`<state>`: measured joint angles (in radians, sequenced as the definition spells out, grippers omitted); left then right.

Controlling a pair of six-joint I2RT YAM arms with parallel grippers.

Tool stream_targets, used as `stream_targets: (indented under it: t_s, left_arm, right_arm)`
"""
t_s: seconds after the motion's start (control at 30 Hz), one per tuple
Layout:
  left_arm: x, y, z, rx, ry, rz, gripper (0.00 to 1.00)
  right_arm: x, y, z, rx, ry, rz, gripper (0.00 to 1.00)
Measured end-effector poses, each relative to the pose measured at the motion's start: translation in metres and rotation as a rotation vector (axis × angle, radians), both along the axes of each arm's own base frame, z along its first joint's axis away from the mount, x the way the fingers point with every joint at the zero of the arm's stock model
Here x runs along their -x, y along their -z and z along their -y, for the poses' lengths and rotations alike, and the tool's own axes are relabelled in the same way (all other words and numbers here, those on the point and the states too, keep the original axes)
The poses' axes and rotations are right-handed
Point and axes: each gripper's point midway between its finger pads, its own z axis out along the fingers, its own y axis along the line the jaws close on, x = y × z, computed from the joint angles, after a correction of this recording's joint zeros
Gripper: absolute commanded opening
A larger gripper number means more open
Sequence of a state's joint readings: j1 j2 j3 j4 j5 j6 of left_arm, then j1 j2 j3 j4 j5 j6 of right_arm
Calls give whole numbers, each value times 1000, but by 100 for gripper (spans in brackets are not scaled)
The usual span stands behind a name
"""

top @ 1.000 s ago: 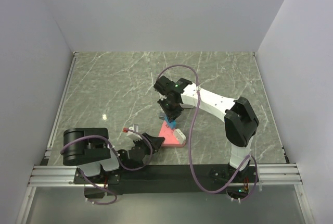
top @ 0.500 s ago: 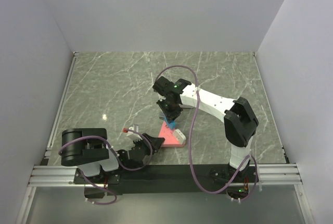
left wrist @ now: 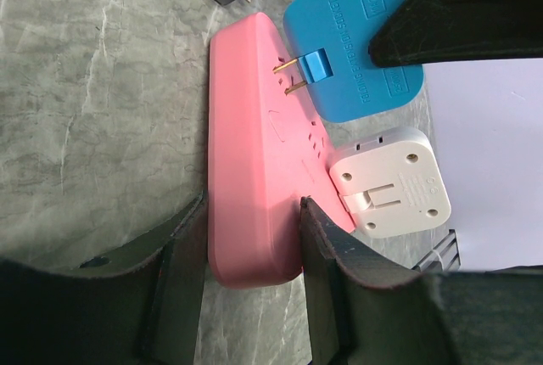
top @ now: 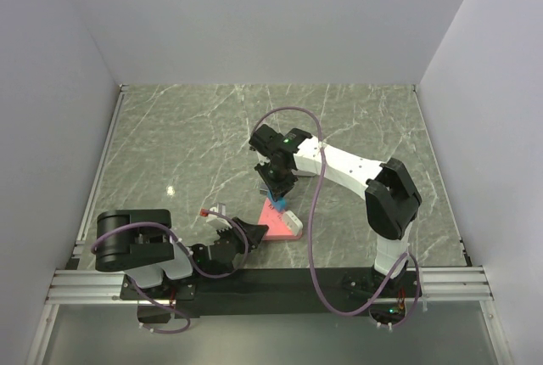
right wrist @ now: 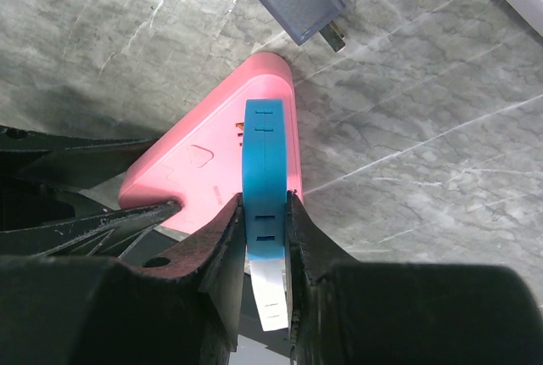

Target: Insert the plug

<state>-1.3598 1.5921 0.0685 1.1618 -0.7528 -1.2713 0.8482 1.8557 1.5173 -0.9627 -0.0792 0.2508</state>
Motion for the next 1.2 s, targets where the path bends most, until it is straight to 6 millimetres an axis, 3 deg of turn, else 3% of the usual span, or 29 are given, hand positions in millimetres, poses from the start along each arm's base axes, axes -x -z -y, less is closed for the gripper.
stream_targets:
  t_s: [0.23, 0.43, 0.63, 0.8, 1.07, 1.2]
  left_arm:
    - [0, 0, 0, -1, -1, -2, 0]
    - [1, -1, -2, -10, 0, -8, 0]
    - [3, -1, -6, -26, 1, -15, 0]
    - [4, -2, -7, -32, 6, -17, 0]
    - [5, -2, -7, -34, 8, -20, 0]
    - [5, -1, -7, -31, 6, -23, 0]
  right_arm:
    - [0, 0, 0, 0, -2, 2, 0]
    - [0, 2, -1, -20, 2, 12, 22]
    - [1, 2, -5, -49, 12, 12, 35]
    - [4, 19, -5, -43, 12, -2, 42]
    - [5, 23, -10, -66, 7, -9, 36]
    - [6, 23, -13, -86, -1, -16, 9]
